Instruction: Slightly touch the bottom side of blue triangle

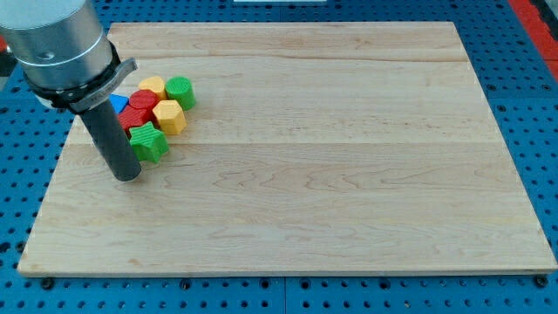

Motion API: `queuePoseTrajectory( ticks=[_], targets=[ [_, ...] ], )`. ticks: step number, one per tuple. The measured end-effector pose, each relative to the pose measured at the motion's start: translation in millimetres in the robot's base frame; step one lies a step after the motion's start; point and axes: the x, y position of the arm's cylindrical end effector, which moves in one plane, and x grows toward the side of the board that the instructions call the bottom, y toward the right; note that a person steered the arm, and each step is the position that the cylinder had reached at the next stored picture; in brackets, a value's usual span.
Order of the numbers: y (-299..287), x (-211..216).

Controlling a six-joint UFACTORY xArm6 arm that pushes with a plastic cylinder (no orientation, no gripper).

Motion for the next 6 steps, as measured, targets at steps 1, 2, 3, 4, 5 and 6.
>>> queuePoseTrajectory(
  ticks=[1,2,3,4,5,6],
  targets=[
    [-10,-8],
    [-52,-22],
    [-79,-23],
    [-79,-23],
    [-75,-52],
    [-70,-59]
  ],
)
